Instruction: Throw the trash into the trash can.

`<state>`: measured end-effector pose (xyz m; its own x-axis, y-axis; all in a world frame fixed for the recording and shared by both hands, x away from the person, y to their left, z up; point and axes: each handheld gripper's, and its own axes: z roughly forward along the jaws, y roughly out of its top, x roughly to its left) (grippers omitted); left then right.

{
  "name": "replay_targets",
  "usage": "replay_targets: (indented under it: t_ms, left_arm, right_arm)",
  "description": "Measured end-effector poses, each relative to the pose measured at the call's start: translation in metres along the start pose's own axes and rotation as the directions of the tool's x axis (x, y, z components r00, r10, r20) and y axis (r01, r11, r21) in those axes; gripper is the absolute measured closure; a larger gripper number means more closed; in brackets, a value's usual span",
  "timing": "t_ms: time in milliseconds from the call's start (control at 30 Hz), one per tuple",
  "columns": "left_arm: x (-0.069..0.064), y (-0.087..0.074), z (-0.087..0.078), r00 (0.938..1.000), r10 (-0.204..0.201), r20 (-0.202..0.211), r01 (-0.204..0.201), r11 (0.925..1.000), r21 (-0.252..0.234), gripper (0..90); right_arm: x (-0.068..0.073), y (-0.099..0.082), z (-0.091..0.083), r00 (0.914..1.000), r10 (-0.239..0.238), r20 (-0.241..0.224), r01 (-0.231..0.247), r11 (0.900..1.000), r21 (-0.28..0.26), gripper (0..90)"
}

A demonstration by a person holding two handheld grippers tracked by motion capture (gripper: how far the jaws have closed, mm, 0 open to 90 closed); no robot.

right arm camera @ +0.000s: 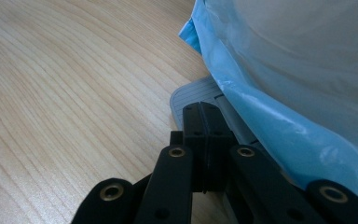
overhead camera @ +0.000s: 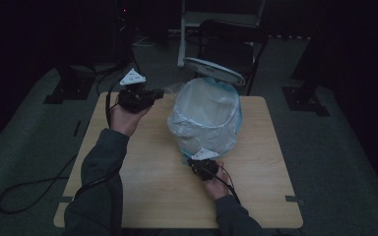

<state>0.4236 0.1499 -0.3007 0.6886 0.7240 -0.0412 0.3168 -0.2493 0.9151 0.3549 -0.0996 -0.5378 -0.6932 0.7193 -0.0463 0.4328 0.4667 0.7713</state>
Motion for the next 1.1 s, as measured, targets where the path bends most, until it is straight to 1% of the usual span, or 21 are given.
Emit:
replay_targets:
  t_ms: [267,367,500,667,833,1100]
  left_arm:
    - [-0.004,0.005,0.013,0.9997,-0.002,0.024,0.002,0.9999,0.010,87.1]
    - [-0.006,0.006,0.017,0.9990,-0.009,0.043,0.008,0.9999,0.012,87.1]
    - [-0.009,0.007,0.024,0.9983,-0.012,0.056,0.011,0.9998,0.019,87.1]
    - [-0.015,0.009,0.033,0.9976,-0.010,0.069,0.008,0.9996,0.026,87.1]
    - [-0.020,0.011,0.040,0.9972,-0.004,0.075,0.001,0.9994,0.034,87.1]
    - [-0.025,0.011,0.048,0.9965,0.003,0.083,-0.007,0.9989,0.047,87.1]
  right_arm:
    - [0.000,0.000,0.000,1.0000,0.001,-0.002,-0.001,1.0000,-0.001,90.0]
    - [0.000,0.000,0.000,1.0000,0.001,-0.001,-0.001,1.0000,0.000,90.0]
    - [0.000,0.000,0.000,1.0000,0.002,-0.003,-0.002,1.0000,-0.002,90.0]
    - [0.000,0.000,0.000,1.0000,0.001,-0.004,-0.001,1.0000,-0.001,90.0]
    - [0.000,0.000,0.000,1.0000,0.000,-0.003,0.000,1.0000,-0.002,90.0]
    - [-0.001,0.000,0.000,1.0000,0.000,-0.004,0.000,1.0000,-0.002,90.0]
